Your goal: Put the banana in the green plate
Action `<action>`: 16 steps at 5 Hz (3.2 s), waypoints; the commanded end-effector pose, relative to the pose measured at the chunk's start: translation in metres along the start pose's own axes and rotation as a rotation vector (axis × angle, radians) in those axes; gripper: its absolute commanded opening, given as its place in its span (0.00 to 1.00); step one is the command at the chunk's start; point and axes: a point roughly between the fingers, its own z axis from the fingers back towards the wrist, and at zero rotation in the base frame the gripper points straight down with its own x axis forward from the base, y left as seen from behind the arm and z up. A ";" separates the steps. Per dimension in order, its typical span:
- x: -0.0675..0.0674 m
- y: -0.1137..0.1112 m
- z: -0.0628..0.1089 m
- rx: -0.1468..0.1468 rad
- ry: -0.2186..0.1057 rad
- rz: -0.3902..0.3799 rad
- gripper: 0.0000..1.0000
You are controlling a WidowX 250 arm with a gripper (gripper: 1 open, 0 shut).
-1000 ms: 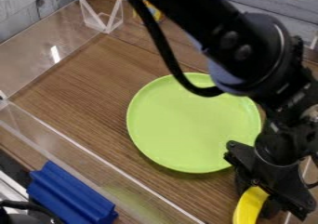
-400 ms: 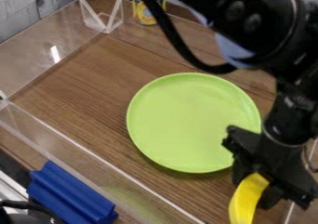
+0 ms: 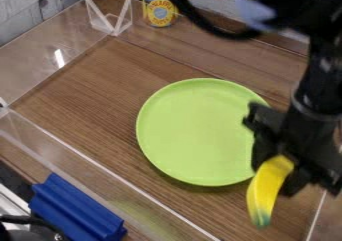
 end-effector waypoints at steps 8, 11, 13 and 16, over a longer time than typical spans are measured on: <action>0.021 0.054 0.030 0.025 -0.189 0.061 0.00; 0.031 0.068 0.014 0.020 -0.266 0.102 0.00; 0.038 0.073 0.006 0.009 -0.300 0.122 0.00; 0.037 0.076 0.002 -0.012 -0.274 0.148 1.00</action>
